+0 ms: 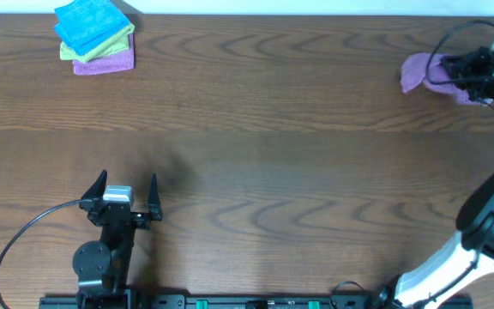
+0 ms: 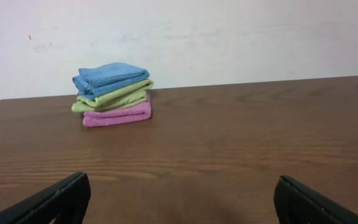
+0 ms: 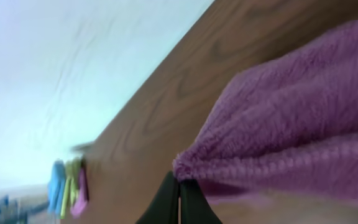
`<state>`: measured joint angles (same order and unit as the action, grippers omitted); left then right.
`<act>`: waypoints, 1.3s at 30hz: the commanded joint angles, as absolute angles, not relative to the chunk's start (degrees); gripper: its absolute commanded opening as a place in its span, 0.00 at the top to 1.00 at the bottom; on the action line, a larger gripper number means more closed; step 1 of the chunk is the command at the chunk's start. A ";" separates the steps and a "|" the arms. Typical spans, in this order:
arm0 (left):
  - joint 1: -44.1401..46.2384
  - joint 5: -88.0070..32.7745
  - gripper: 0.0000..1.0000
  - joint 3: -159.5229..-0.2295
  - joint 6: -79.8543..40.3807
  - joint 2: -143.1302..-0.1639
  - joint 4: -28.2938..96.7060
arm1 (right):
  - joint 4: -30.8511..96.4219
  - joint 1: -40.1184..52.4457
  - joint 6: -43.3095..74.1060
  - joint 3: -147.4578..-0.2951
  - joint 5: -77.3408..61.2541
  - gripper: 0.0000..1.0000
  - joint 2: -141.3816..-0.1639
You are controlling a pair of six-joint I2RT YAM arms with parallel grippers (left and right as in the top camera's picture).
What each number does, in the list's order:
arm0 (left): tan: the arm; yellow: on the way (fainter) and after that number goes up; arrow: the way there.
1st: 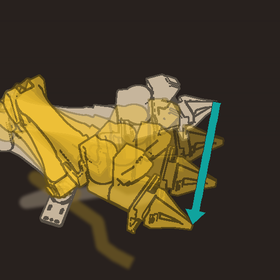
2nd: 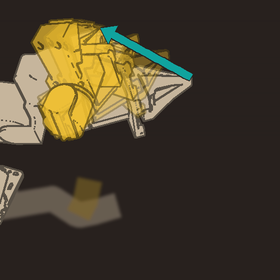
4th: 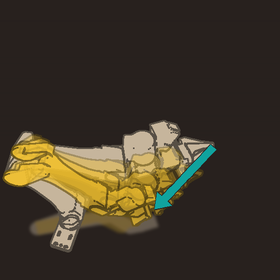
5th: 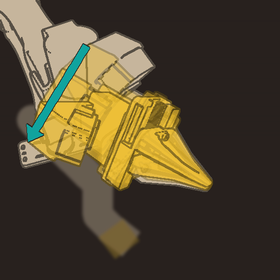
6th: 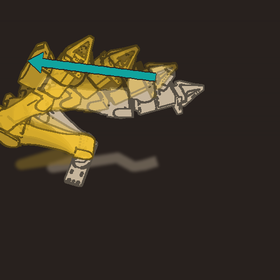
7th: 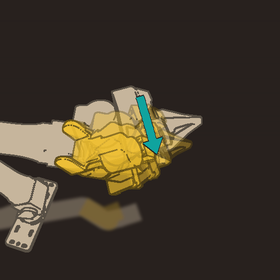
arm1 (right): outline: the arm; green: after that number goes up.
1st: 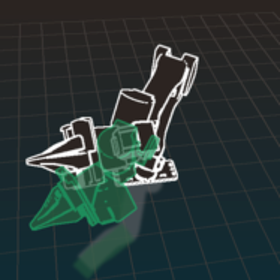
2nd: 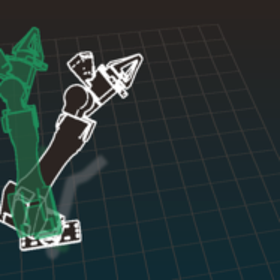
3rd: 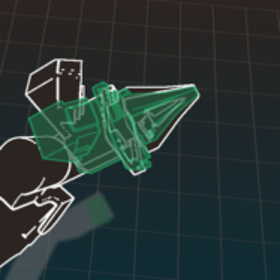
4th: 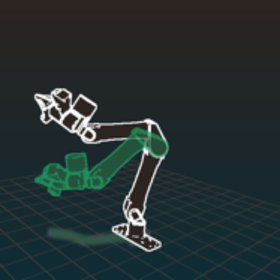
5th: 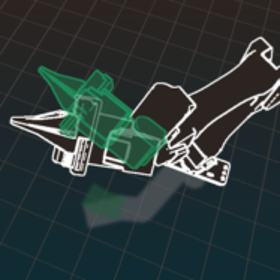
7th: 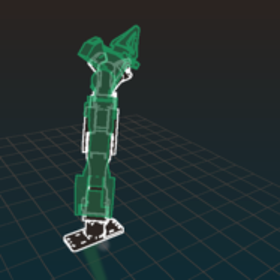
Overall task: Fold the cloth
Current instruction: 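Close the right gripper on the purple cloth's corner, then lift the purple cloth with the right gripper and drag it toward center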
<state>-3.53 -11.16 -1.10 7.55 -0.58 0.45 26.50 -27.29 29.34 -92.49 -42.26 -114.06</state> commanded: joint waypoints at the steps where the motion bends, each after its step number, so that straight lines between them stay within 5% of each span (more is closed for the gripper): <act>1: -3.33 -11.44 0.05 -0.27 7.92 -0.21 3.18 | 30.57 -23.44 23.57 -93.27 -43.51 0.98 -111.39; 25: -3.36 -11.44 0.05 -0.27 7.94 -0.21 3.18 | 50.46 14.11 14.81 -93.32 -43.64 0.98 -107.72; 39: -3.33 -11.44 0.05 -0.27 7.94 -0.21 3.18 | 70.37 24.56 8.45 -93.32 -9.10 0.98 -85.34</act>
